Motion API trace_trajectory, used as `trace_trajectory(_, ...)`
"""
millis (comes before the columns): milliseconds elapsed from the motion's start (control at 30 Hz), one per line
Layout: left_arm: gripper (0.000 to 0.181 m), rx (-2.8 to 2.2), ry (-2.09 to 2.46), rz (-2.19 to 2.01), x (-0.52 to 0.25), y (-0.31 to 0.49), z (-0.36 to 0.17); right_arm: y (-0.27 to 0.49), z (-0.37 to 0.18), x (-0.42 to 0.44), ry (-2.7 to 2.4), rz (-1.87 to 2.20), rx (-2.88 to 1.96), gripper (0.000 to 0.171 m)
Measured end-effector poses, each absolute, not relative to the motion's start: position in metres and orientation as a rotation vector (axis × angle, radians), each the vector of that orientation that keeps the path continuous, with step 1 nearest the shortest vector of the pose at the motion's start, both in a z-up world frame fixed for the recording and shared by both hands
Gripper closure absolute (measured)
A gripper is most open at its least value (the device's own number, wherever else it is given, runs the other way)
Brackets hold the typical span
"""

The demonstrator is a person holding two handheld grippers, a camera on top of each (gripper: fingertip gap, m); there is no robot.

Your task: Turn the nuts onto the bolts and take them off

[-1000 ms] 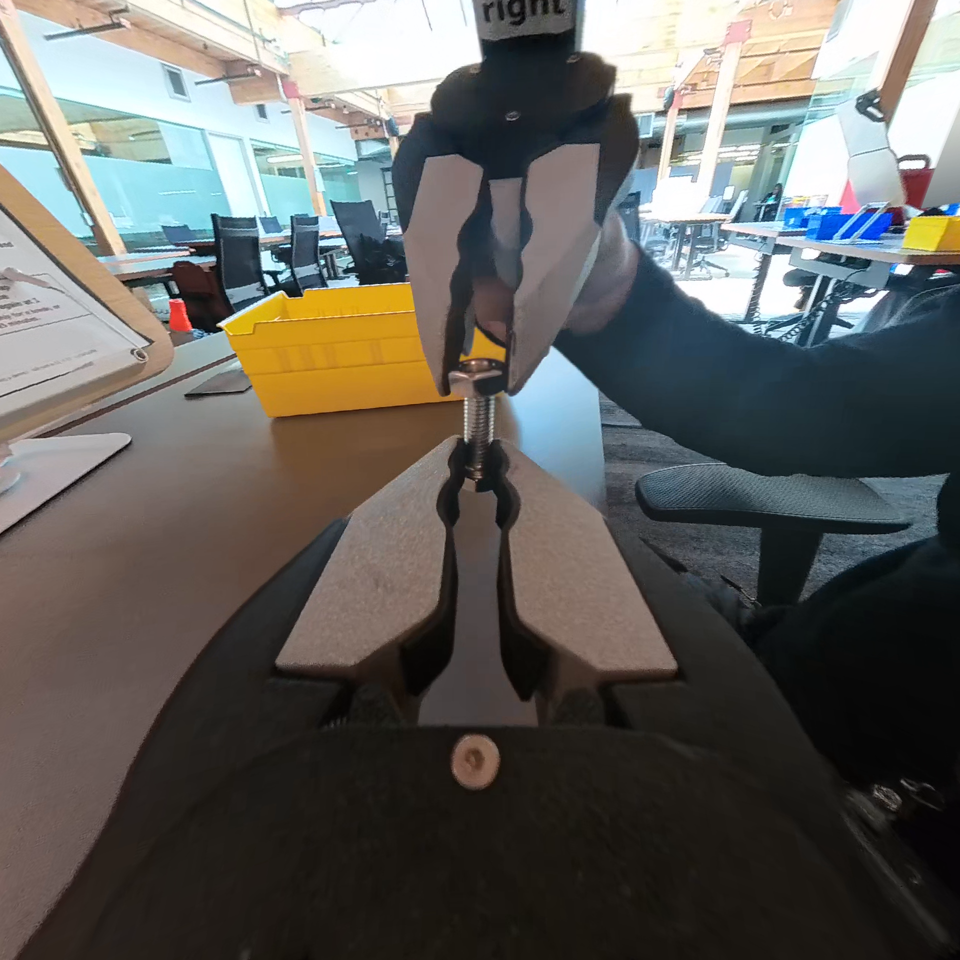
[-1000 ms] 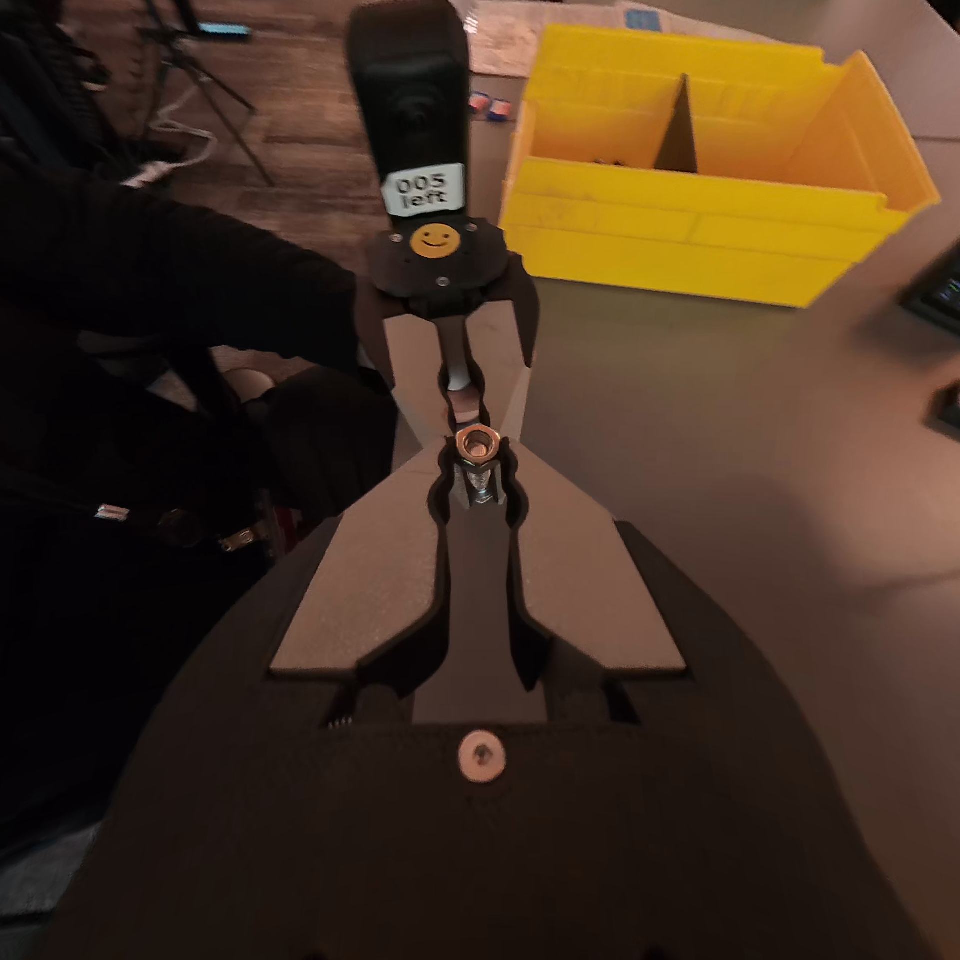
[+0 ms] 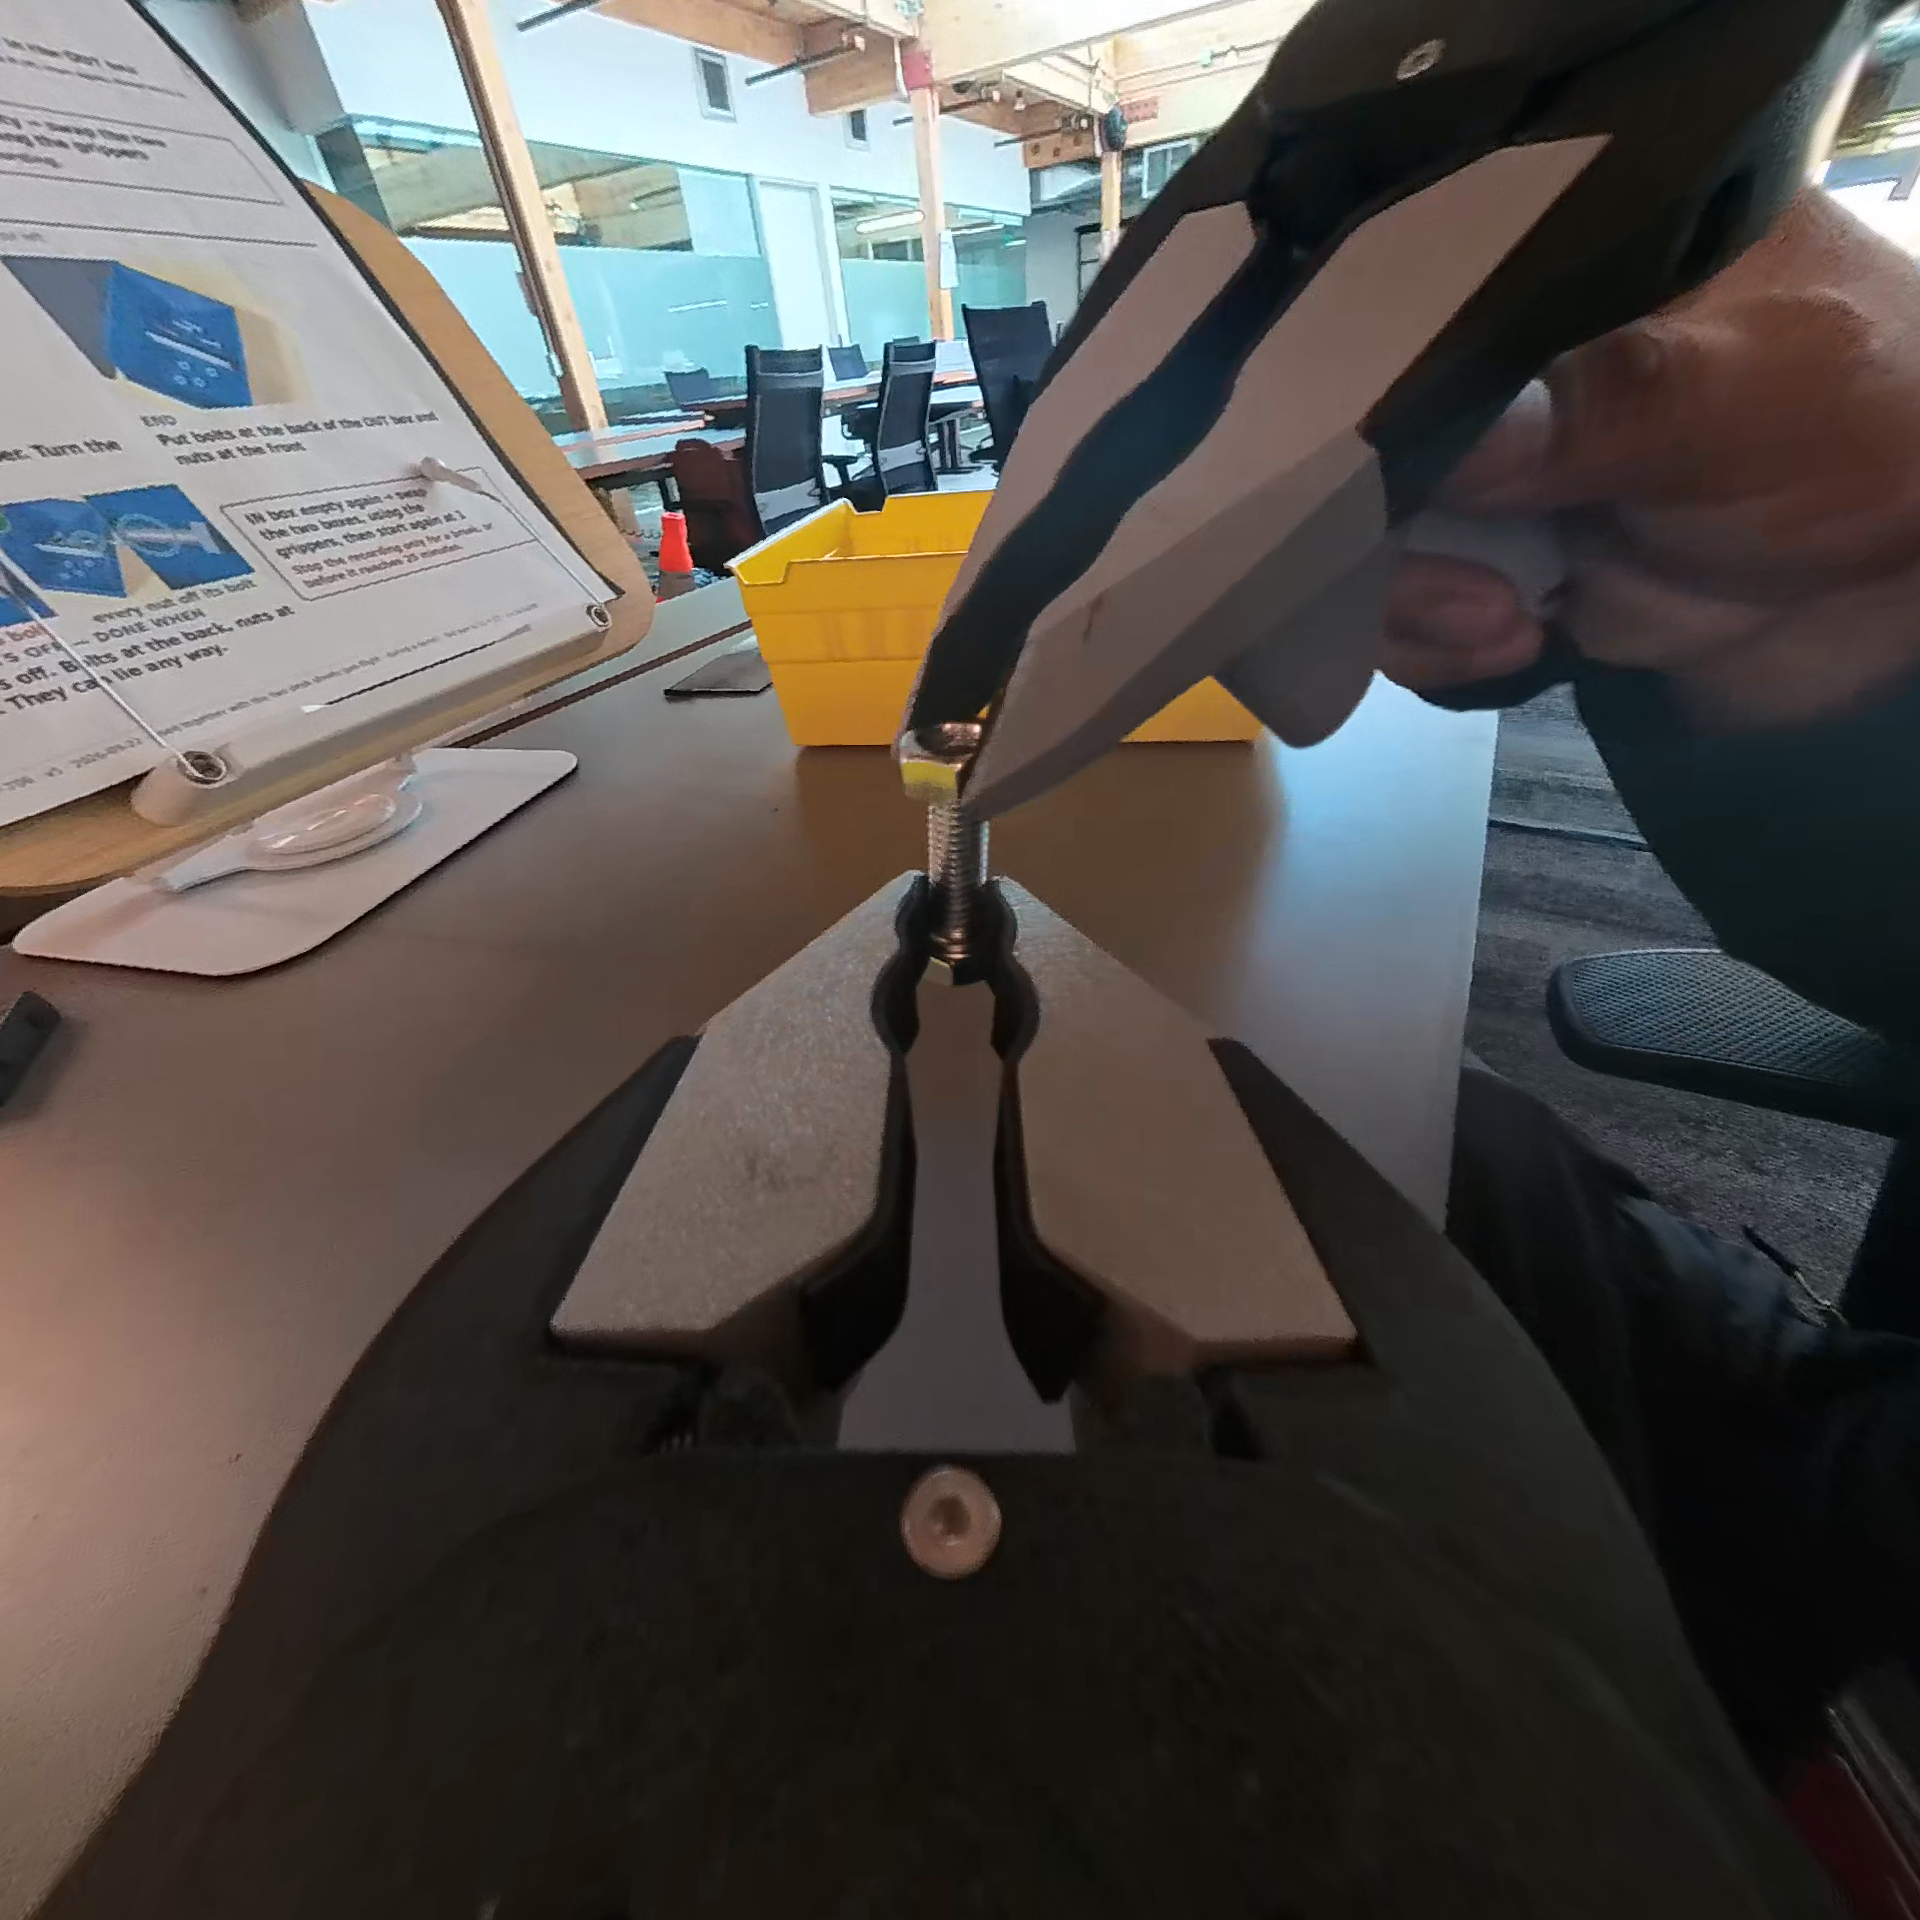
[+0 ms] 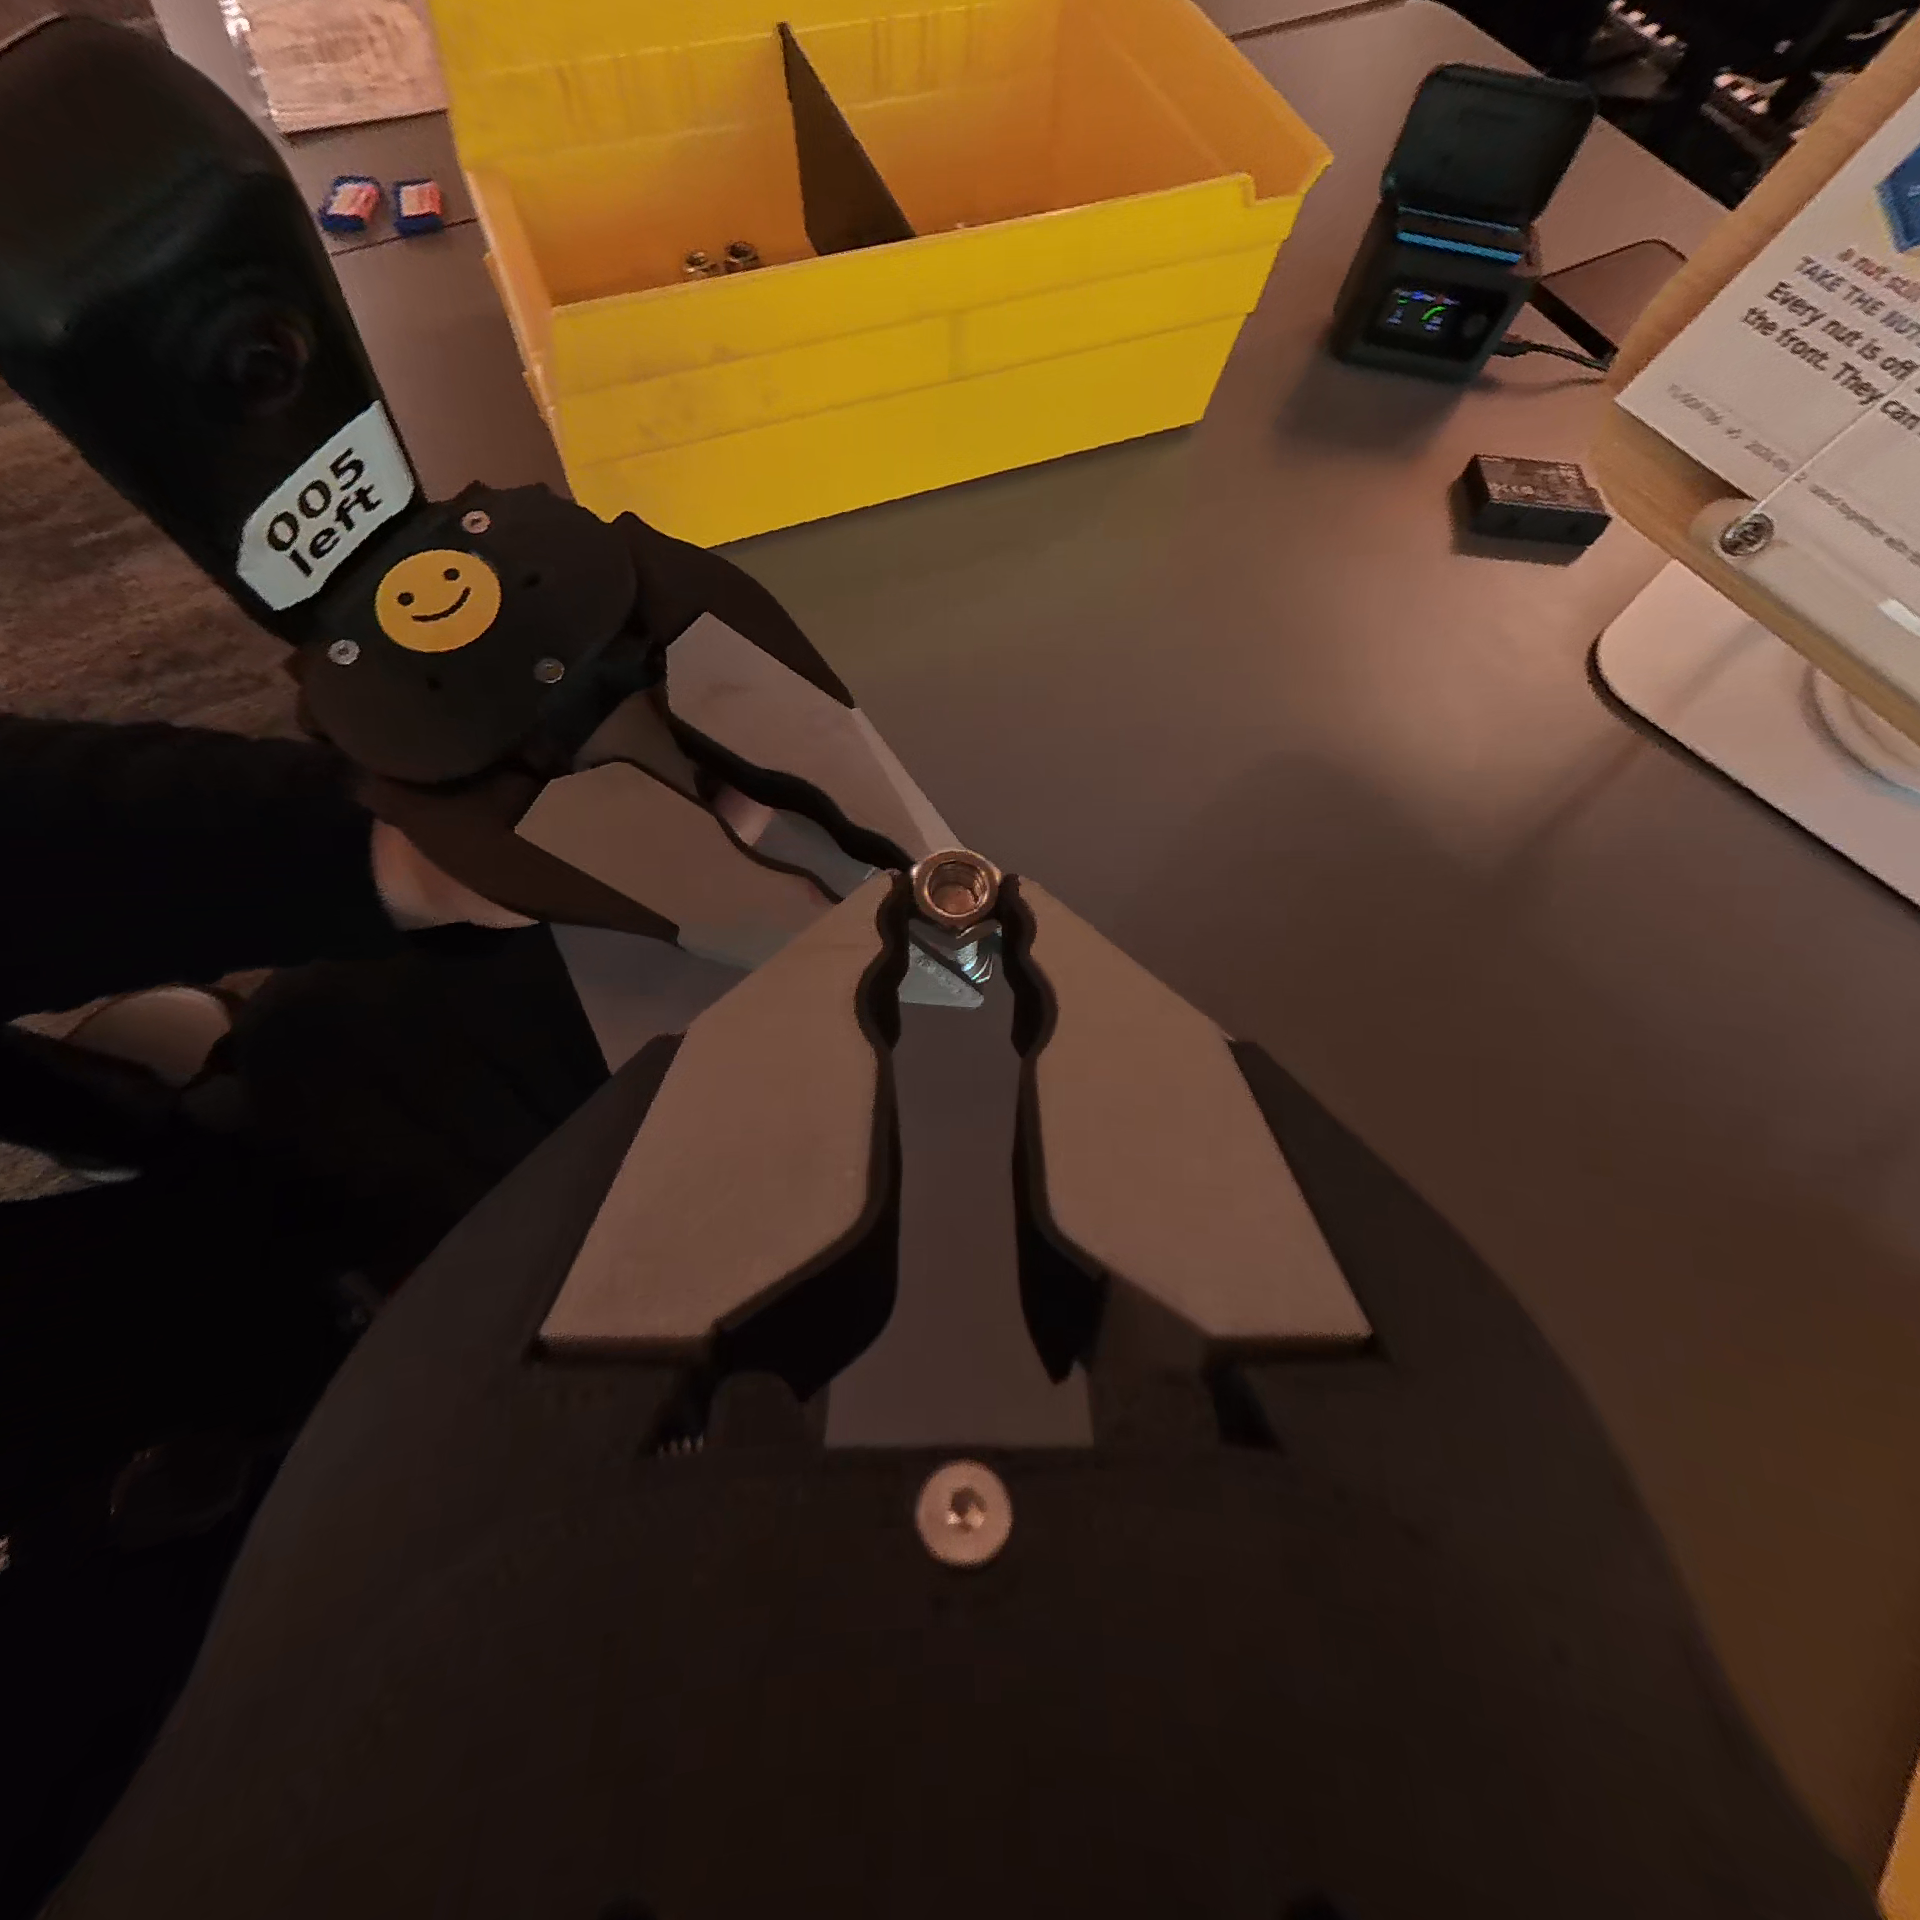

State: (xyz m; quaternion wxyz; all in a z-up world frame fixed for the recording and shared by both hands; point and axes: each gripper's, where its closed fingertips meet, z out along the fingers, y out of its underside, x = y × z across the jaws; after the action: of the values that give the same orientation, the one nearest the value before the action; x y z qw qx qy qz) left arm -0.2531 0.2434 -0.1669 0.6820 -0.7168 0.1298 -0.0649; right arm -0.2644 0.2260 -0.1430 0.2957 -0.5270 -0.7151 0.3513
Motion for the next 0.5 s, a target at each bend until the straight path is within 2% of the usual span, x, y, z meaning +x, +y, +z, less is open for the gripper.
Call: trace_trajectory(500, 0.174, -1.644, 0.183, -0.031, -0.270, 0.248, -0.170, 0.232, -0.146, -0.280, -1.803, 0.904, -1.487, 0.156)
